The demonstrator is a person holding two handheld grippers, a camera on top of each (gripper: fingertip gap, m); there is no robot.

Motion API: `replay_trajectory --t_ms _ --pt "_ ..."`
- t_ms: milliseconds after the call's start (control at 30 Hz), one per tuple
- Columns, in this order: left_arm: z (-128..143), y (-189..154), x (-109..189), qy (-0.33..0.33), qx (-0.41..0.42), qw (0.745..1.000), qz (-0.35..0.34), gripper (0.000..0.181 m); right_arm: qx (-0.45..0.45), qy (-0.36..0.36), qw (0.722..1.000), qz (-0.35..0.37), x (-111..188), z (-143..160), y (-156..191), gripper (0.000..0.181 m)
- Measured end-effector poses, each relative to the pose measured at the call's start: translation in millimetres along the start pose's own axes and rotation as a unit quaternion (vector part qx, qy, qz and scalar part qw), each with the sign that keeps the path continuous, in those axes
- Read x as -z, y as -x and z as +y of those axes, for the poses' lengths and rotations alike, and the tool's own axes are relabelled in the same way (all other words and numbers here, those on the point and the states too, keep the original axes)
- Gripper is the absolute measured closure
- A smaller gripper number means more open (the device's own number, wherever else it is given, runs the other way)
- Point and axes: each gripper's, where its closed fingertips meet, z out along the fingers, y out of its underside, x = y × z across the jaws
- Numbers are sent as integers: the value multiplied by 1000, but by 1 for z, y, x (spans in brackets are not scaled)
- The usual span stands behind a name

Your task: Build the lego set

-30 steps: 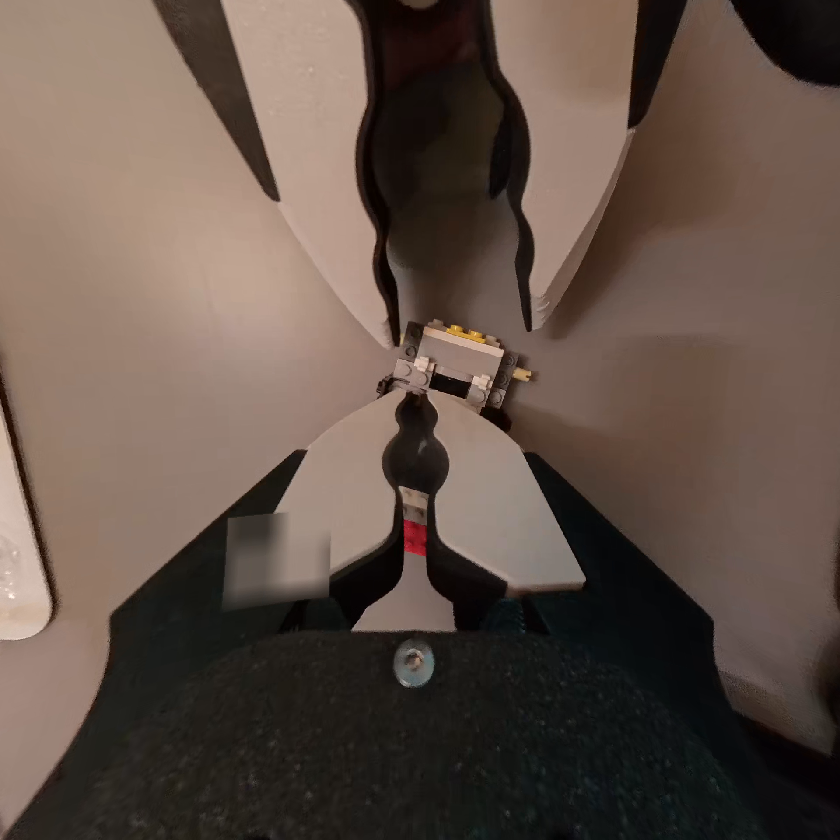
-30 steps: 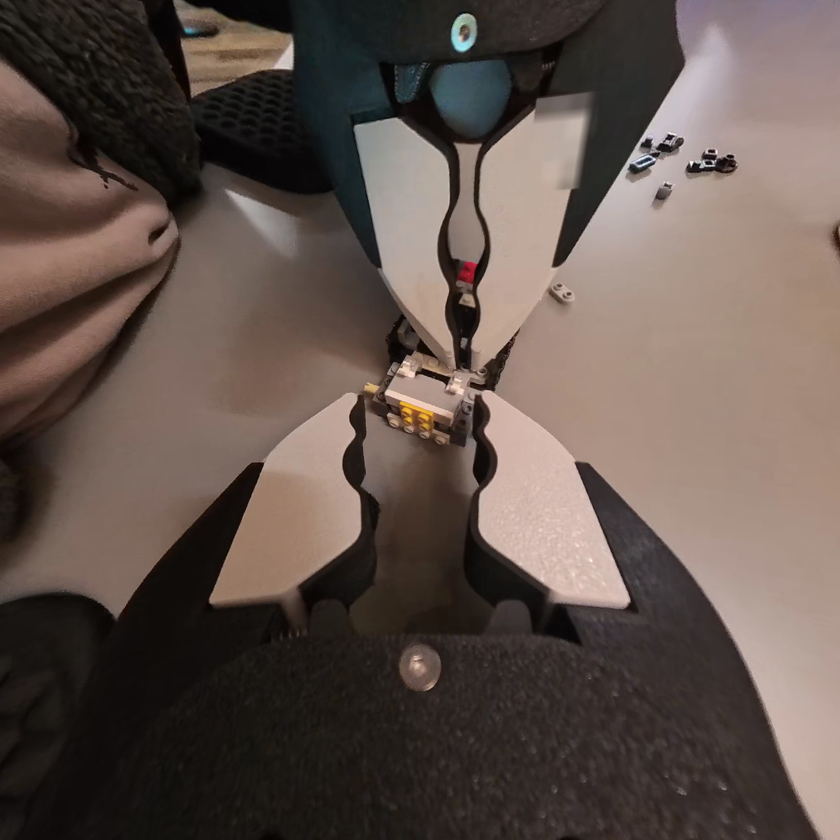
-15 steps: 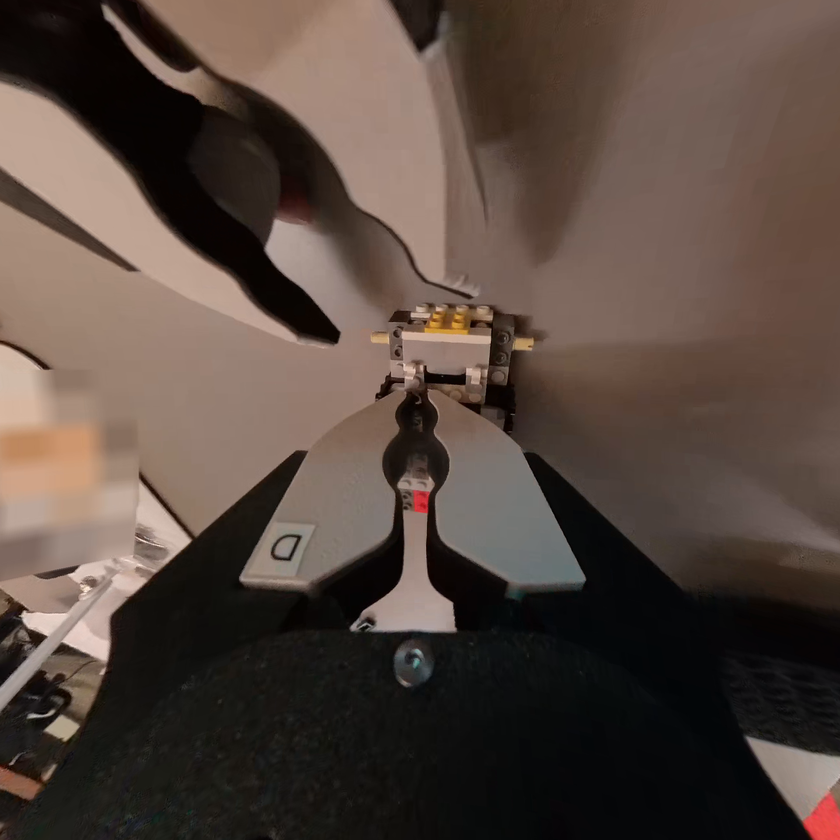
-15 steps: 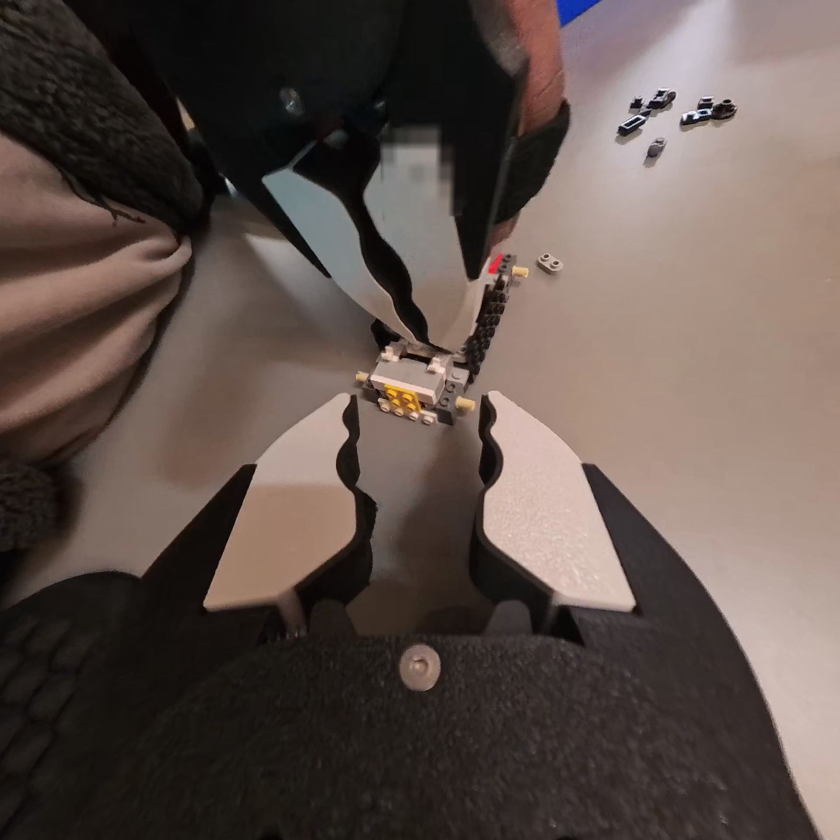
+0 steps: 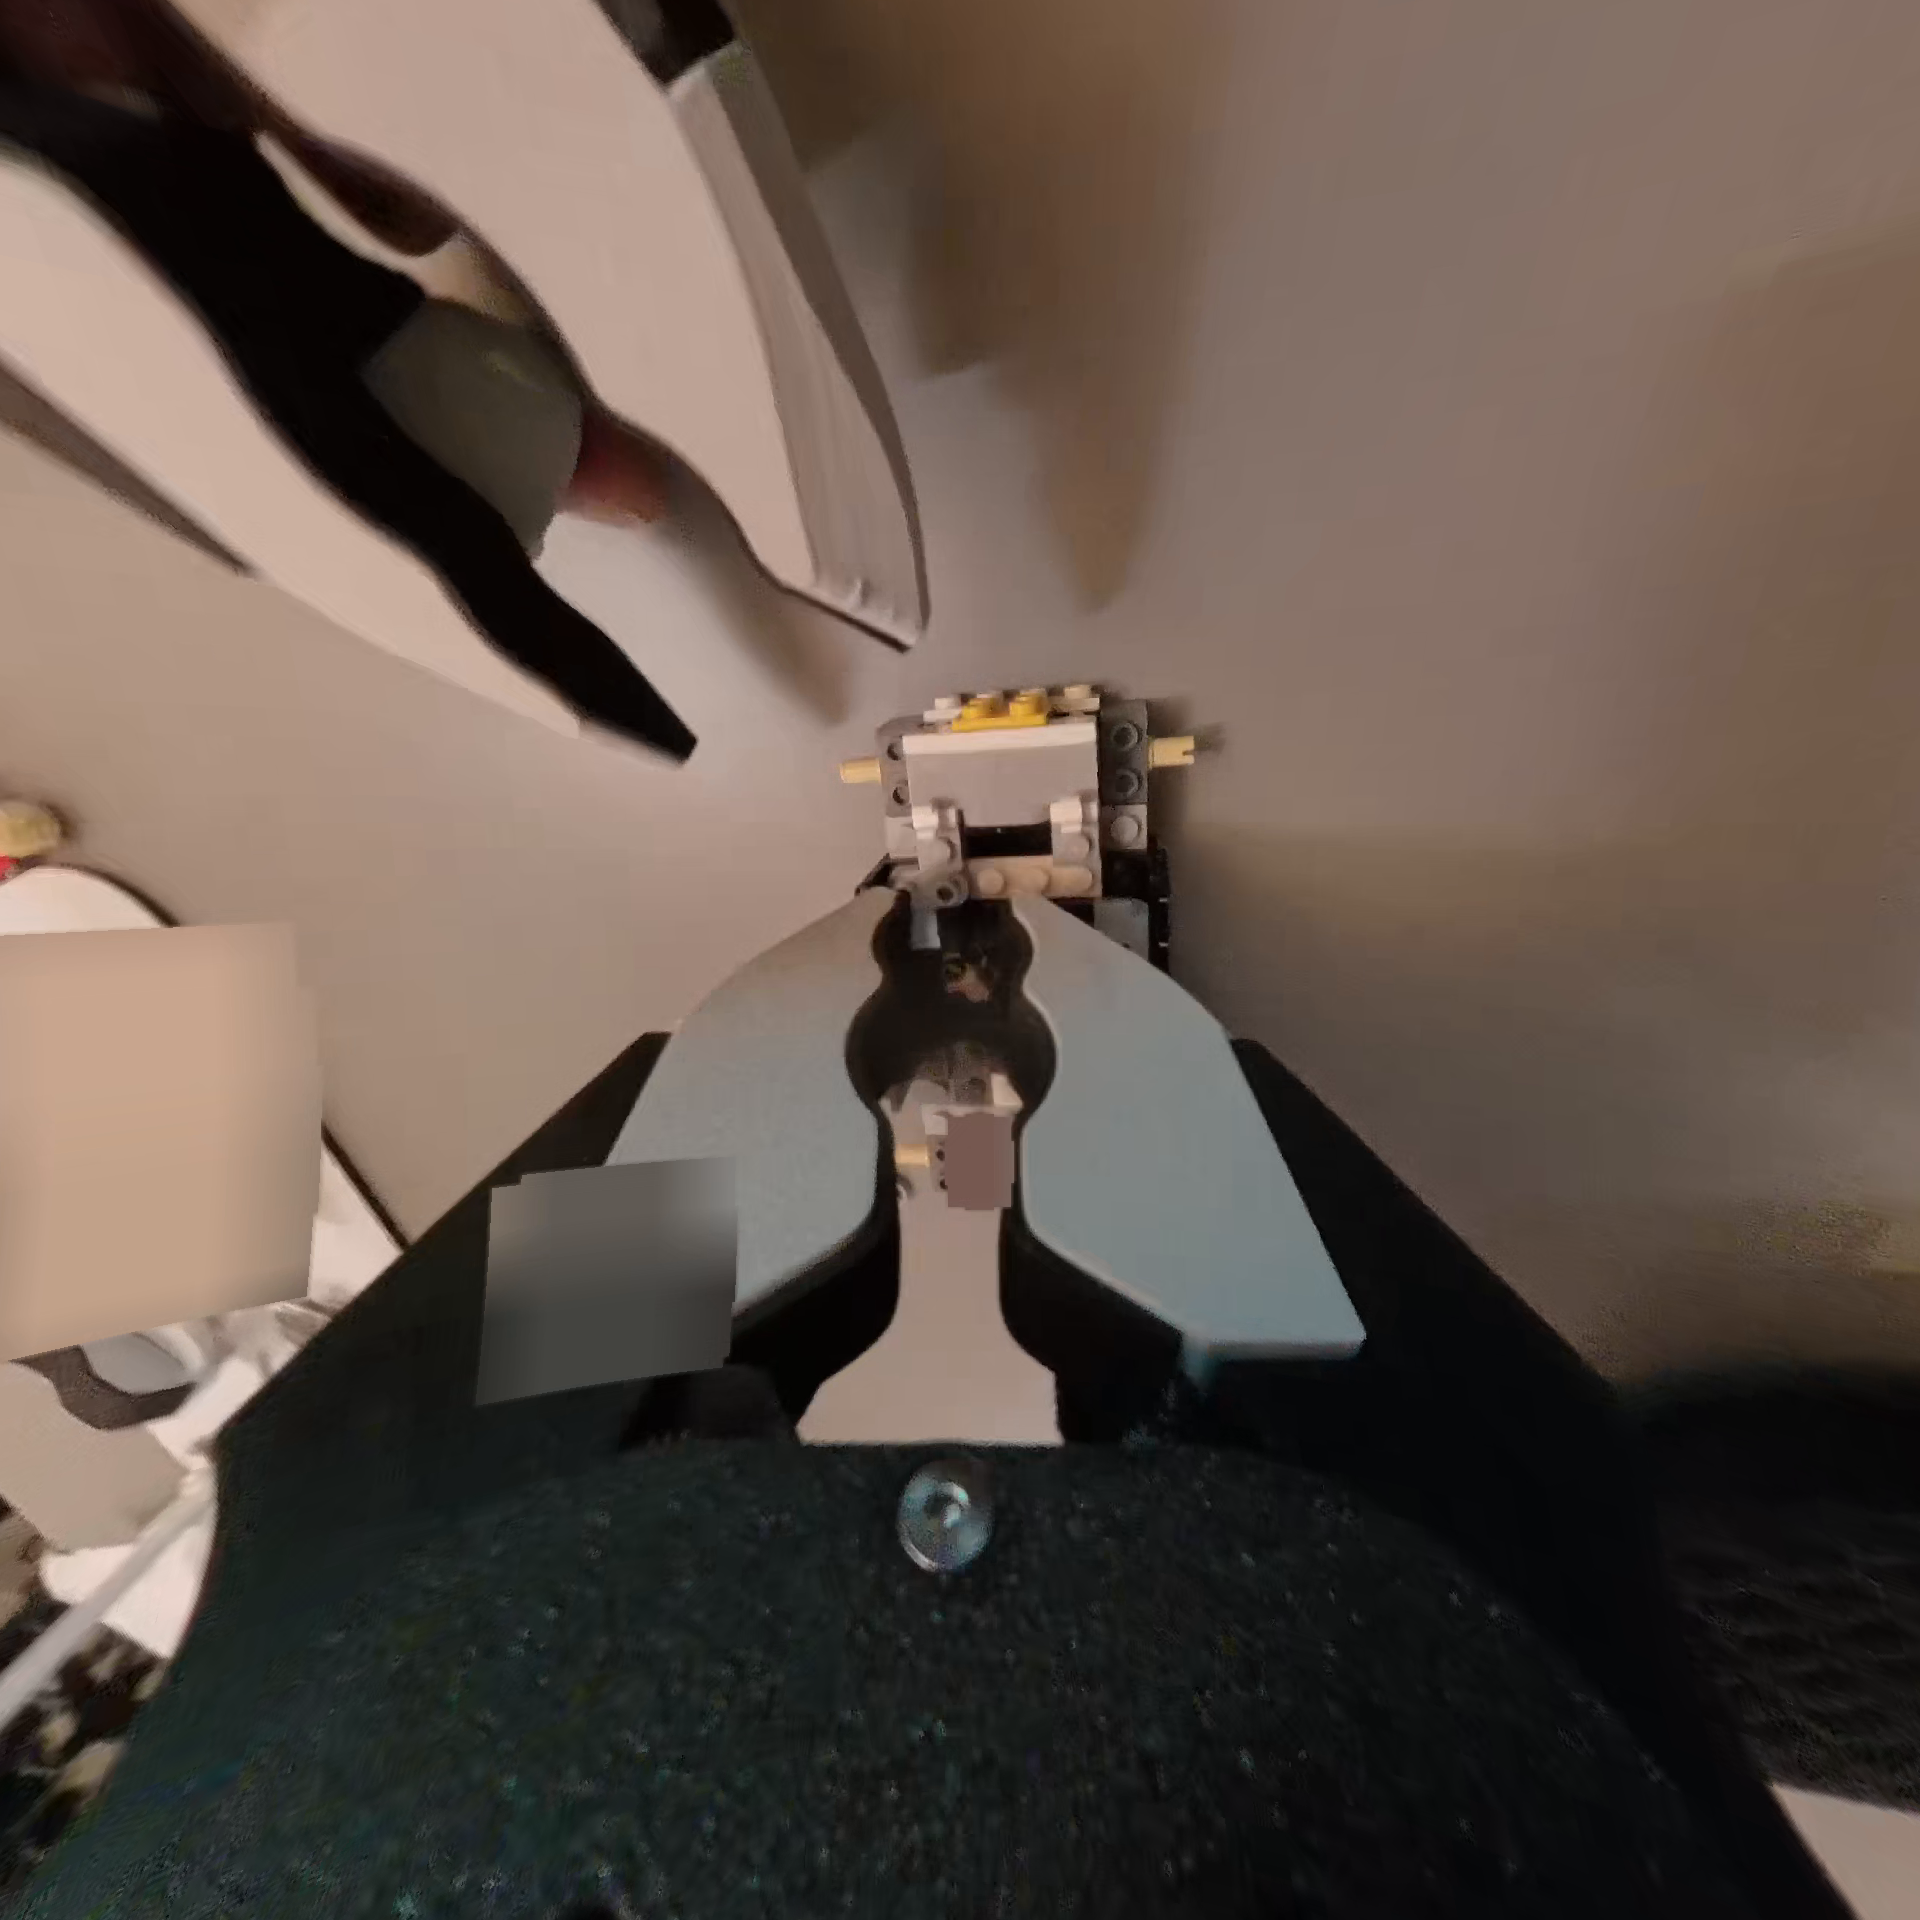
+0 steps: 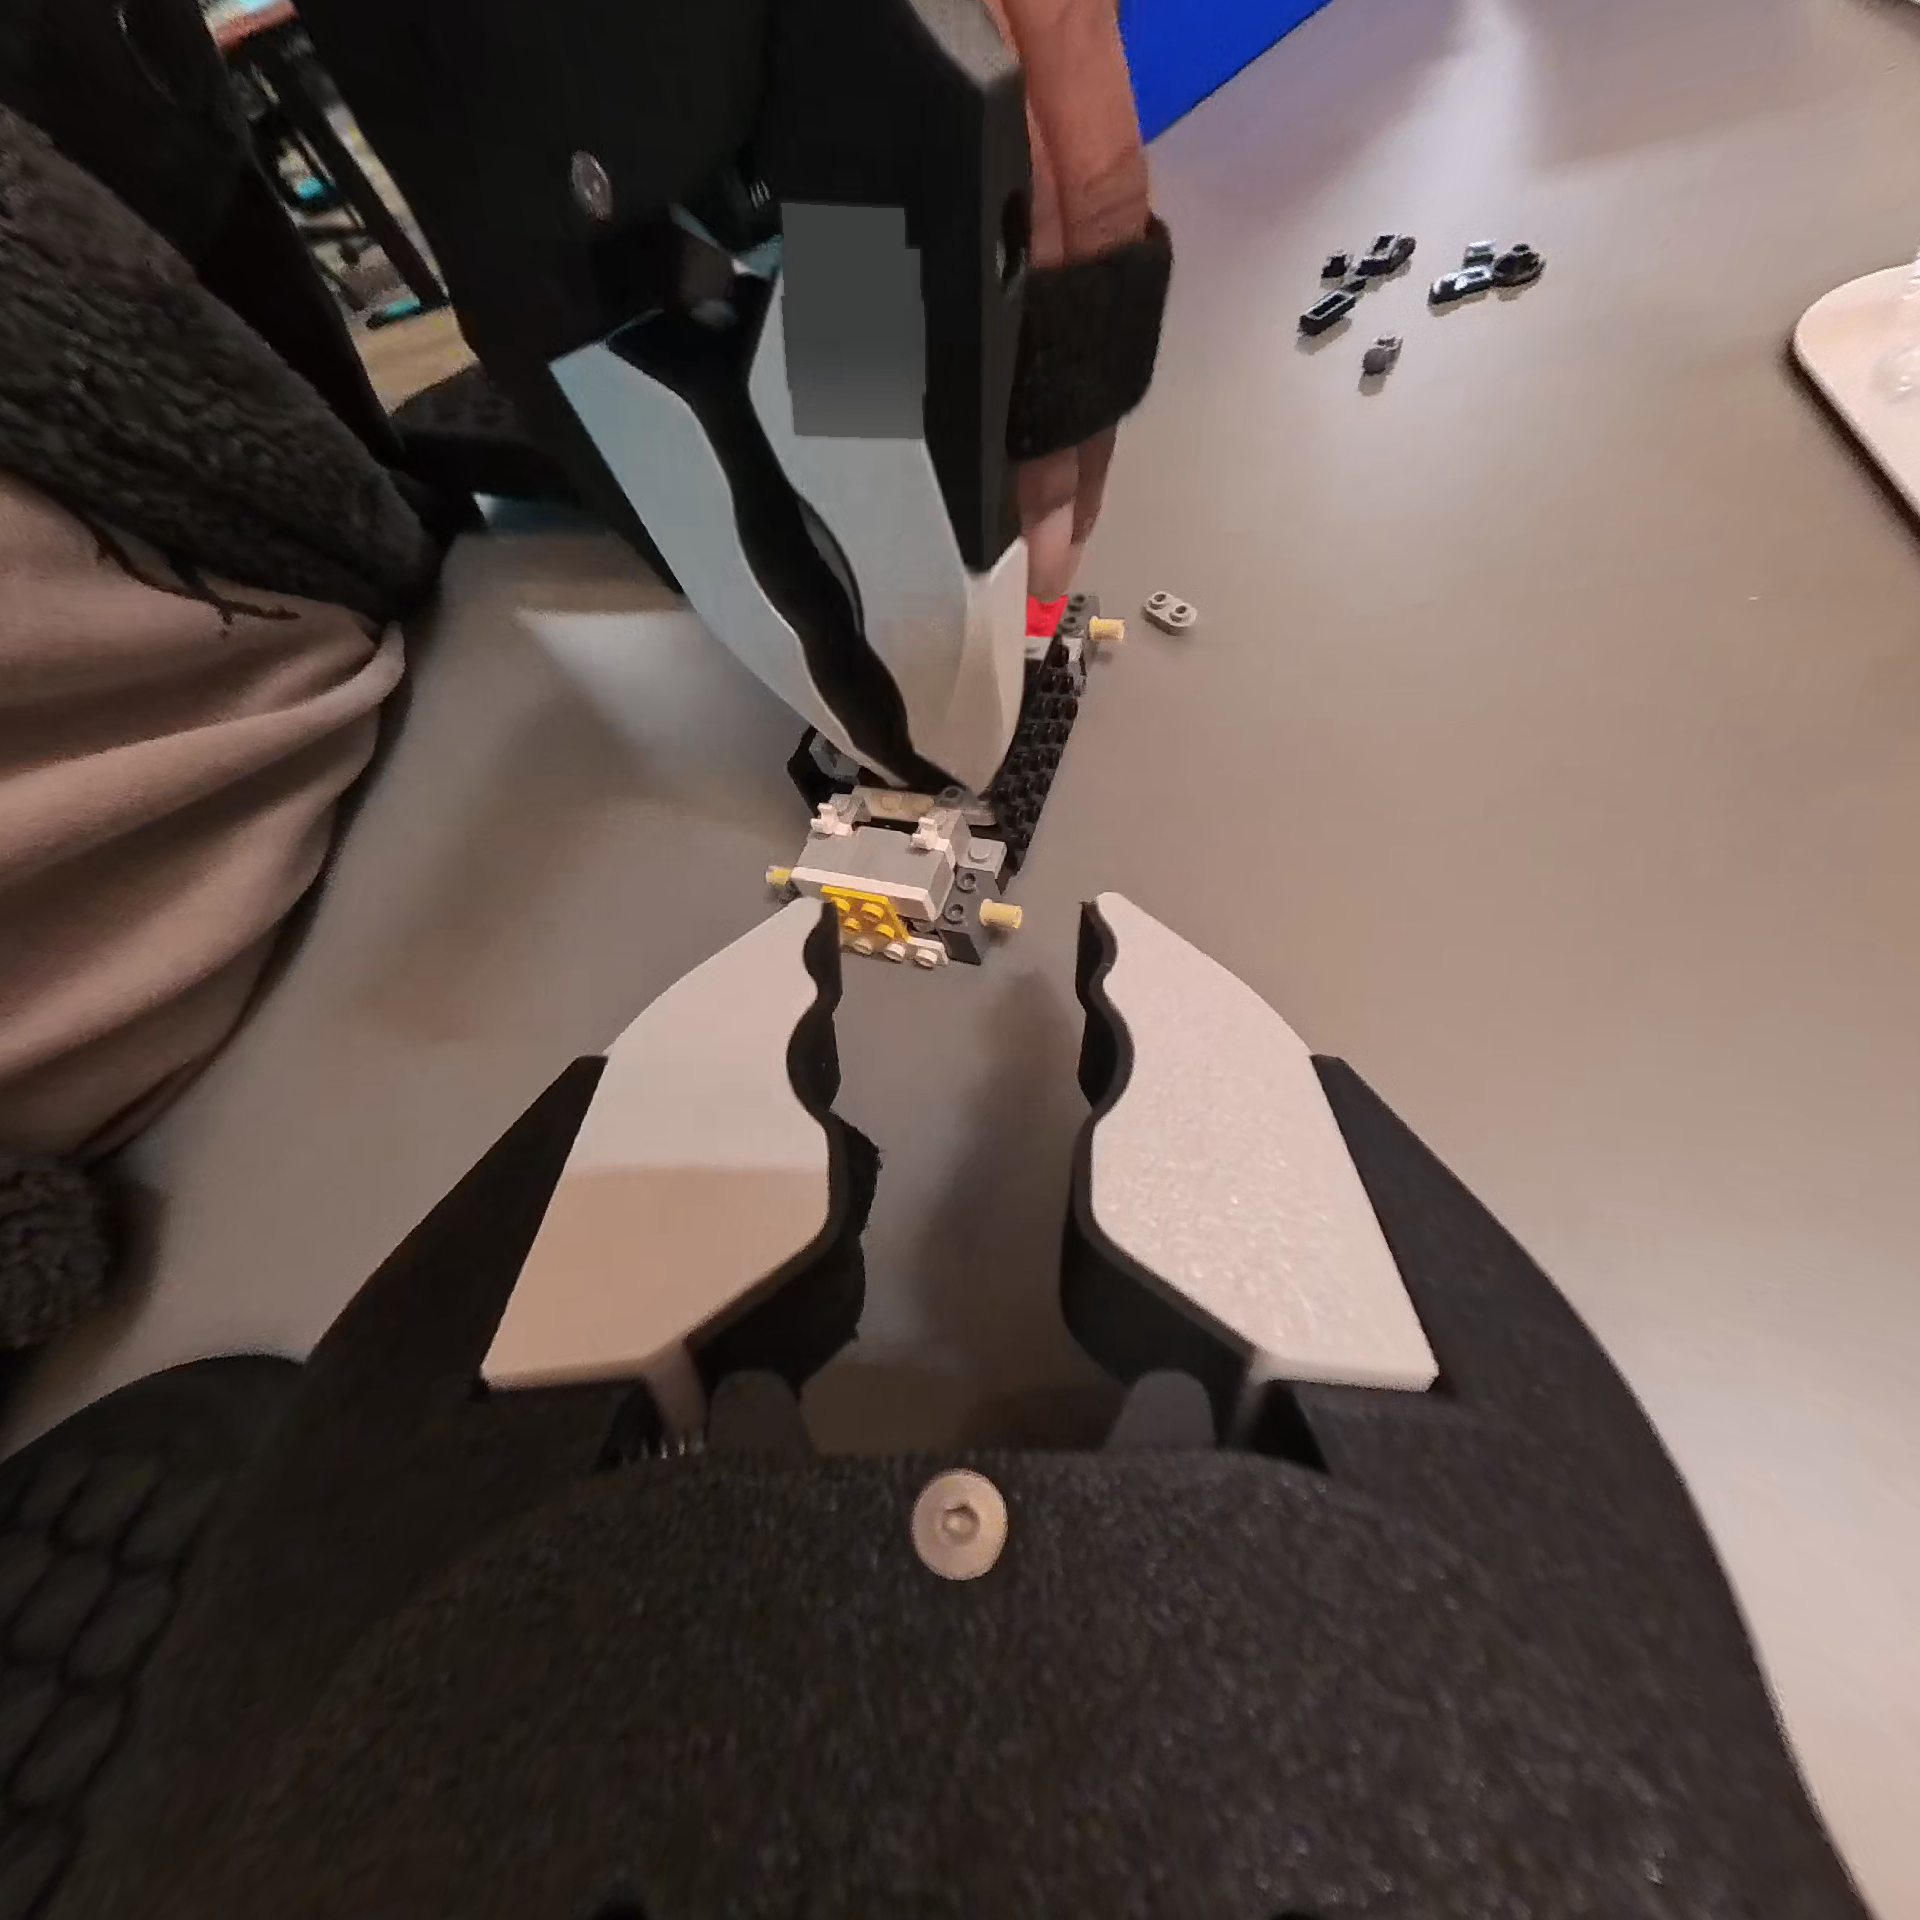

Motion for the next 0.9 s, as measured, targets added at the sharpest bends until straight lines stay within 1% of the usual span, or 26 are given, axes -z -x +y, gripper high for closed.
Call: replay_trajectory --t_ms 67,133,200,233,333,400,467,500,533,567,600,633,700,833,900 --pt "1 2 9 -36 37 999 -7 153 -8 -5 1000 0 1 -1 -1 138" --pt "1 3 20 -83 81 993 -7 147 -10 -4 1000 0 1 -1 -2 138" --pt "5 1 27 -120 115 986 0 138 -10 0 1000 0 0 0 -2 138" --pt "9 -2 29 -135 132 982 10 131 -8 1 1000 0 0 1 -1 138" --pt "27 -18 20 -160 180 969 56 98 -5 7 1000 -1 -1 2 0 138" --pt "38 -28 5 -165 187 966 65 86 -6 8 1000 -1 -1 2 0 138" --pt "45 -31 -11 -157 180 970 52 85 -10 6 1000 -2 -1 2 -1 138" --pt "44 -29 -14 -164 171 971 38 87 -13 6 1000 -3 -1 2 -1 138" --pt "41 -27 -15 -174 171 969 33 91 -16 5 1000 -3 -1 2 -2 138" --pt "39 -24 -14 -178 173 968 31 100 -18 4 1000 -4 -1 2 -2 139" --pt "39 -22 -13 -179 173 968 30 115 -20 4 1000 -5 0 2 -2 139" --pt "40 -22 -13 -176 171 969 31 120 -22 4 1000 -5 0 2 -2 139" --pt "39 -21 -12 -174 165 971 23 120 -24 3 1000 -4 0 2 -2 139" --pt "36 -14 -5 -178 136 973 -56 120 -34 -7 999 11 2 -1 -8 139" --pt "33 -7 3 -176 105 971 -120 120 -61 -33 997 24 4 -8 -15 137"
